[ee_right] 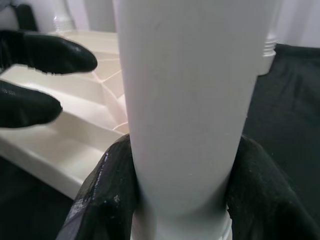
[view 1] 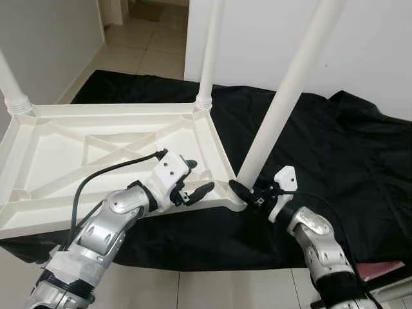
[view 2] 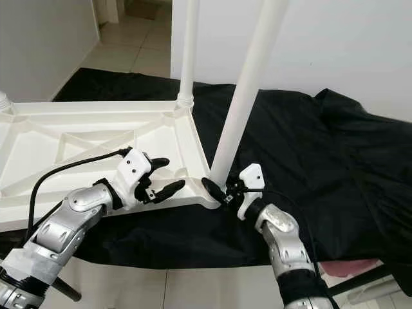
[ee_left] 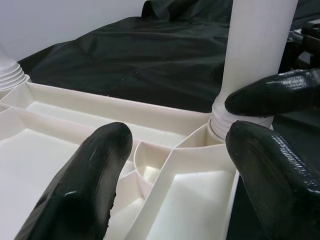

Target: Building children table

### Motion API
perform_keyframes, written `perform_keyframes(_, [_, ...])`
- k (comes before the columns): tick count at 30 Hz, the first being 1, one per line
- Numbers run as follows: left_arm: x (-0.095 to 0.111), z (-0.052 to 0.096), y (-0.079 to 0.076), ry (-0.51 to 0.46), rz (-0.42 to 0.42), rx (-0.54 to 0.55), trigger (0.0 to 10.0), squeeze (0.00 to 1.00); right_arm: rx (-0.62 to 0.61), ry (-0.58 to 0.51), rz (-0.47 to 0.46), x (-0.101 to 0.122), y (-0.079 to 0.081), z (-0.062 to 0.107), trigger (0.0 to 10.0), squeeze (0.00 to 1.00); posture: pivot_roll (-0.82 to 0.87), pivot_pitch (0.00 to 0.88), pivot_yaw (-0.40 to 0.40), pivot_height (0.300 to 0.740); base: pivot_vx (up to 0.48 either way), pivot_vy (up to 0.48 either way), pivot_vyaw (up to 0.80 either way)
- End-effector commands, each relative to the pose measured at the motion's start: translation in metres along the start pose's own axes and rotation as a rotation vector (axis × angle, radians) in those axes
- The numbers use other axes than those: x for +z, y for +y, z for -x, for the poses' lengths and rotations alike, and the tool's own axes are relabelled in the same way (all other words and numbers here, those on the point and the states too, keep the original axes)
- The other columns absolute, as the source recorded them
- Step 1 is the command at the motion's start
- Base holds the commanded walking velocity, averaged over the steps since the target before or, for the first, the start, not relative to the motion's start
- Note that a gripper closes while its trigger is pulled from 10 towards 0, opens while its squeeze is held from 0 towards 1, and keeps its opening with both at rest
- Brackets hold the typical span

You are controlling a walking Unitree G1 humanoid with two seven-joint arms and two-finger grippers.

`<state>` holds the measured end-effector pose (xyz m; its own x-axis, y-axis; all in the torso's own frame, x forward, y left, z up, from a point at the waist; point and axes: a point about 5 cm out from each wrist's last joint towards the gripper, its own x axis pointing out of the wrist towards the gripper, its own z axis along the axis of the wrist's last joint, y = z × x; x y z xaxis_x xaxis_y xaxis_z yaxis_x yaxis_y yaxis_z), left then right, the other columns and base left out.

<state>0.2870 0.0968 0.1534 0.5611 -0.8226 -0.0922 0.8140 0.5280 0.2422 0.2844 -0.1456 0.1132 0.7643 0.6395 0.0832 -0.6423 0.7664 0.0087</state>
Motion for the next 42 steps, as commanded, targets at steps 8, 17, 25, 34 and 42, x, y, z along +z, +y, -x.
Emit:
perform_keyframes(8, [0.003, -0.008, -0.005, -0.011, 0.008, -0.060, 10.0, 0.00, -0.217, -0.013, -0.017, 0.002, -0.005, -0.002, 10.0, 0.00, 0.00, 0.000, -0.095, 0.740, 0.000, 0.000, 0.00])
perform_keyframes(17, [0.004, -0.010, -0.003, -0.014, 0.006, -0.056, 10.0, 0.00, -0.511, 0.016, -0.041, -0.003, -0.005, -0.003, 10.0, 0.00, 0.02, 0.000, -0.099, 0.740, 0.000, 0.000, 0.00])
perform_keyframes(25, [0.004, -0.009, -0.002, -0.012, 0.003, -0.046, 10.0, 0.00, -0.674, 0.007, -0.146, -0.008, 0.021, -0.020, 10.0, 0.00, 0.03, 0.000, -0.100, 0.740, 0.000, 0.000, 0.00])
perform_keyframes(34, [0.004, -0.011, 0.002, -0.012, -0.009, -0.046, 10.0, 0.00, -0.684, 0.003, -0.109, -0.001, 0.017, -0.022, 10.0, 0.00, 0.02, 0.000, -0.100, 0.740, 0.000, 0.000, 0.00])
perform_keyframes(42, [0.005, -0.011, 0.000, -0.021, -0.006, -0.042, 10.0, 0.00, -0.524, -0.078, -0.058, 0.013, 0.008, -0.009, 10.0, 1.00, 0.01, 0.000, -0.105, 0.740, 0.000, 0.000, 0.00])
